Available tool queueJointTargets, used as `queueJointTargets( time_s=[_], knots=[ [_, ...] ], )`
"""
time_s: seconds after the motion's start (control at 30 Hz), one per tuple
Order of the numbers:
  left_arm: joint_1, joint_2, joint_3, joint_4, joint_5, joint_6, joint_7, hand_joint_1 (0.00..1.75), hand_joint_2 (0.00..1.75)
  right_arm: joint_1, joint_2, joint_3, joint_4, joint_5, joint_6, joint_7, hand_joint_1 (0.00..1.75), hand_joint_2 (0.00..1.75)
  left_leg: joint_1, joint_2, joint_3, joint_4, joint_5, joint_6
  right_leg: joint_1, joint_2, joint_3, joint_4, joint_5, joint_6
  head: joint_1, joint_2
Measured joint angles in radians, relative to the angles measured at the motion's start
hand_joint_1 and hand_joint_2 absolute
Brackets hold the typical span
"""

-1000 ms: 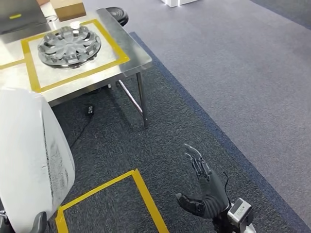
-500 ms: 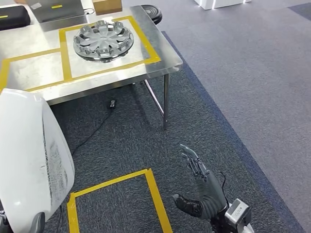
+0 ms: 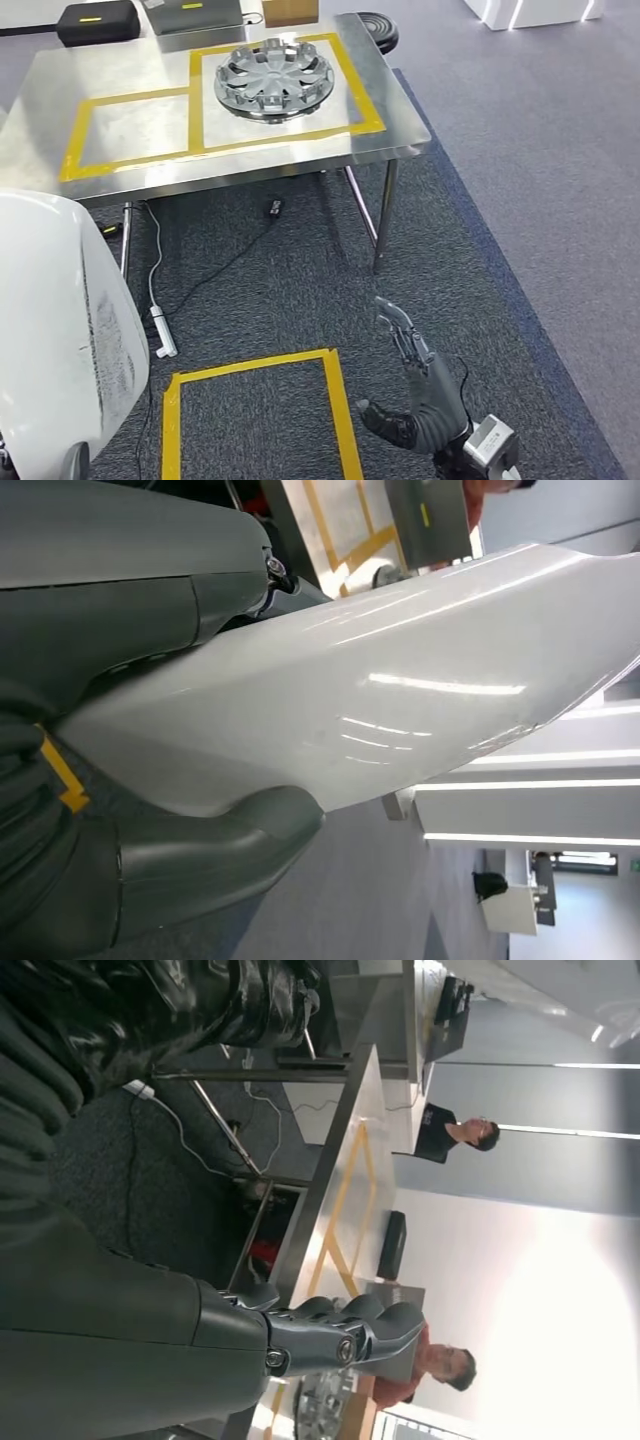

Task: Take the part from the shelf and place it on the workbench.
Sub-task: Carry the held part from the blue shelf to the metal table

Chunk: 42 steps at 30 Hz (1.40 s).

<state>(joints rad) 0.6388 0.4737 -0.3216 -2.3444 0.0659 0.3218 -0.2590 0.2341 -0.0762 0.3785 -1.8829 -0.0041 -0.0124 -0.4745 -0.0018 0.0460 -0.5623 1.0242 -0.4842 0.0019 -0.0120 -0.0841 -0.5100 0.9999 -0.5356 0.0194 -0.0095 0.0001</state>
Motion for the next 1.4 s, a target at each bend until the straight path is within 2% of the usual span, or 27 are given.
queueJointTargets(
  time_s=[0.07,0.1,0.13,0.2,0.23,0.27,0.3,0.33,0.37,0.43,0.47,0.53,0.6,0.63,0.67,0.73,0.77,0.8,0.83,0.87,0.93,0.97,1.03,1.17,1.4],
  knots=[
    [-0.004,0.003,-0.011,0.000,-0.020,0.019,0.014,1.75,1.75,0.003,-0.003,-0.001,-0.002,-0.004,-0.003,-0.006,0.00,1.75,-0.003,-0.010,0.000,-0.007,-0.004,0.010,0.002,-0.015,0.008,-0.003,-0.004,0.011,0.000,0.000],
    [-0.005,0.004,-0.016,-0.001,-0.028,0.028,0.018,1.75,1.75,0.005,-0.005,-0.001,-0.002,-0.006,-0.004,-0.011,0.00,1.75,-0.001,-0.017,0.000,-0.010,-0.002,0.016,0.001,-0.014,0.011,-0.002,-0.008,0.017,0.000,0.000],
    [-0.006,0.006,-0.022,-0.002,-0.032,0.036,0.021,1.75,1.75,0.007,-0.008,-0.002,-0.003,-0.007,-0.005,-0.016,0.00,1.75,0.002,-0.025,0.001,-0.013,0.000,0.022,0.000,0.000,0.008,0.010,-0.019,0.021,0.001,0.000],
    [-0.013,0.010,-0.035,-0.004,-0.033,0.050,0.023,1.75,1.75,0.009,-0.015,-0.003,-0.006,-0.011,-0.018,-0.017,0.00,1.75,0.007,-0.039,0.002,-0.017,0.004,0.032,-0.002,0.047,-0.034,0.092,-0.068,0.028,0.006,0.000],
    [-0.018,0.012,-0.041,-0.004,-0.030,0.056,0.024,1.75,1.75,0.010,-0.018,-0.003,-0.007,-0.013,-0.027,-0.013,0.00,1.75,0.007,-0.046,0.001,-0.017,0.004,0.035,-0.002,0.067,-0.068,0.160,-0.099,0.029,0.009,0.000],
    [-0.021,0.014,-0.047,-0.004,-0.027,0.060,0.026,1.75,1.75,0.010,-0.022,-0.002,-0.007,-0.014,-0.035,-0.008,0.00,1.75,0.006,-0.055,0.000,-0.016,0.004,0.037,-0.001,0.076,-0.105,0.227,-0.123,0.030,0.009,0.000],
    [-0.023,0.016,-0.052,-0.004,-0.025,0.063,0.028,1.75,1.75,0.011,-0.025,-0.001,-0.008,-0.014,-0.040,-0.003,0.00,1.75,0.005,-0.064,0.000,-0.016,0.003,0.038,-0.001,0.079,-0.132,0.272,-0.130,0.029,0.009,0.000],
    [-0.024,0.017,-0.056,-0.004,-0.024,0.065,0.029,1.75,1.75,0.011,-0.027,0.000,-0.008,-0.014,-0.042,0.000,0.00,1.75,0.004,-0.074,0.001,-0.016,0.003,0.038,0.000,0.081,-0.144,0.282,-0.118,0.028,0.009,0.000],
    [-0.025,0.018,-0.059,-0.004,-0.024,0.068,0.030,1.75,1.75,0.011,-0.030,0.000,-0.008,-0.013,-0.043,0.002,0.00,1.75,0.004,-0.086,0.003,-0.015,0.002,0.038,0.000,0.084,-0.137,0.251,-0.085,0.025,0.009,0.000],
    [-0.027,0.020,-0.064,-0.004,-0.022,0.075,0.028,1.75,1.75,0.012,-0.035,0.000,-0.009,-0.013,-0.038,0.004,0.00,1.75,0.003,-0.108,0.006,-0.015,0.000,0.035,0.000,0.110,-0.085,0.122,-0.006,0.014,0.009,0.000],
    [-0.027,0.021,-0.068,-0.004,-0.021,0.081,0.025,1.75,1.75,0.013,-0.038,0.000,-0.009,-0.013,-0.032,0.005,0.00,1.75,0.002,-0.119,0.005,-0.012,-0.001,0.032,0.000,0.127,-0.060,0.062,0.017,0.009,0.009,0.000],
    [-0.025,0.025,-0.078,-0.004,-0.018,0.095,0.020,1.75,1.75,0.015,-0.041,0.001,-0.012,-0.014,-0.018,0.008,0.00,1.75,0.005,-0.137,-0.003,-0.009,0.000,0.022,0.001,0.144,-0.035,0.013,0.022,0.003,0.009,0.000],
    [-0.021,0.029,-0.086,-0.005,-0.020,0.106,0.019,1.75,1.75,0.016,-0.041,0.001,-0.014,-0.015,-0.009,0.012,0.00,0.87,0.008,-0.152,-0.009,-0.009,0.003,0.009,0.000,0.128,-0.027,0.004,0.025,-0.004,0.009,0.000],
    [-0.018,0.032,-0.090,-0.006,-0.022,0.109,0.017,1.75,1.75,0.016,-0.041,0.001,-0.015,-0.015,-0.007,0.012,0.00,0.44,0.007,-0.145,-0.012,-0.003,-0.002,0.004,-0.002,0.119,-0.024,0.000,0.027,-0.010,0.007,0.000],
    [-0.018,0.035,-0.092,-0.008,-0.025,0.113,0.015,1.75,1.75,0.016,-0.041,0.001,-0.015,-0.016,-0.004,0.013,0.00,0.00,0.006,-0.128,-0.022,0.021,-0.017,-0.002,-0.005,0.109,-0.021,-0.005,0.029,-0.015,0.004,0.000],
    [-0.019,0.041,-0.099,-0.009,-0.030,0.121,0.011,1.75,1.75,0.016,-0.042,0.000,-0.015,-0.017,0.003,0.015,0.00,0.00,0.008,-0.081,-0.070,0.126,-0.075,-0.013,-0.006,0.090,-0.016,-0.008,0.028,-0.020,-0.002,0.000],
    [-0.020,0.043,-0.101,-0.010,-0.032,0.127,0.009,1.75,1.75,0.016,-0.042,0.000,-0.015,-0.019,0.008,0.017,0.00,0.00,0.010,-0.068,-0.102,0.193,-0.104,-0.017,-0.006,0.081,-0.015,-0.008,0.026,-0.022,-0.003,0.000],
    [-0.020,0.044,-0.104,-0.010,-0.033,0.133,0.008,1.75,1.75,0.016,-0.042,-0.001,-0.014,-0.022,0.013,0.020,0.00,0.00,0.013,-0.062,-0.126,0.244,-0.120,-0.021,-0.005,0.074,-0.015,-0.008,0.025,-0.022,-0.003,0.000],
    [-0.019,0.044,-0.106,-0.010,-0.034,0.141,0.005,1.75,1.75,0.016,-0.042,-0.001,-0.014,-0.026,0.019,0.024,0.00,0.00,0.015,-0.059,-0.135,0.264,-0.118,-0.024,-0.005,0.068,-0.014,-0.008,0.024,-0.022,-0.003,0.000],
    [-0.018,0.044,-0.107,-0.010,-0.035,0.149,0.001,1.75,1.75,0.016,-0.043,-0.001,-0.014,-0.031,0.023,0.027,0.00,0.00,0.016,-0.058,-0.125,0.245,-0.097,-0.025,-0.005,0.064,-0.012,-0.007,0.022,-0.020,-0.003,0.000],
    [-0.013,0.044,-0.110,-0.012,-0.036,0.161,-0.008,1.75,1.75,0.020,-0.043,-0.002,-0.014,-0.038,0.032,0.030,0.00,0.00,0.018,-0.054,-0.064,0.125,-0.030,-0.022,-0.005,0.059,-0.006,-0.007,0.018,-0.015,-0.003,0.000],
    [-0.009,0.044,-0.113,-0.014,-0.037,0.165,-0.011,1.75,1.75,0.024,-0.044,-0.004,-0.014,-0.040,0.034,0.031,0.00,0.00,0.017,-0.051,-0.032,0.062,-0.008,-0.019,-0.002,0.058,-0.004,-0.005,0.015,-0.011,-0.003,0.000],
    [-0.002,0.045,-0.121,-0.022,-0.037,0.175,-0.014,1.75,1.75,0.032,-0.049,-0.008,-0.015,-0.044,0.040,0.035,0.00,0.00,0.015,-0.048,-0.002,-0.003,0.002,-0.010,0.003,0.056,-0.006,0.000,0.009,-0.003,-0.002,0.000],
    [-0.004,0.059,-0.155,-0.033,-0.042,0.209,-0.008,1.75,1.75,0.040,-0.060,-0.017,-0.015,-0.051,0.051,0.053,0.00,0.00,0.012,-0.049,0.002,-0.012,-0.003,-0.003,0.004,0.054,-0.016,-0.003,0.007,-0.016,0.002,0.000],
    [-0.039,0.112,-0.230,-0.042,-0.054,0.260,0.004,1.75,1.75,0.036,-0.061,-0.025,-0.014,-0.062,0.059,0.068,0.00,0.00,0.004,-0.048,0.001,-0.010,-0.005,0.007,-0.002,0.056,-0.003,-0.010,0.014,0.002,0.003,0.000]
  ],
)
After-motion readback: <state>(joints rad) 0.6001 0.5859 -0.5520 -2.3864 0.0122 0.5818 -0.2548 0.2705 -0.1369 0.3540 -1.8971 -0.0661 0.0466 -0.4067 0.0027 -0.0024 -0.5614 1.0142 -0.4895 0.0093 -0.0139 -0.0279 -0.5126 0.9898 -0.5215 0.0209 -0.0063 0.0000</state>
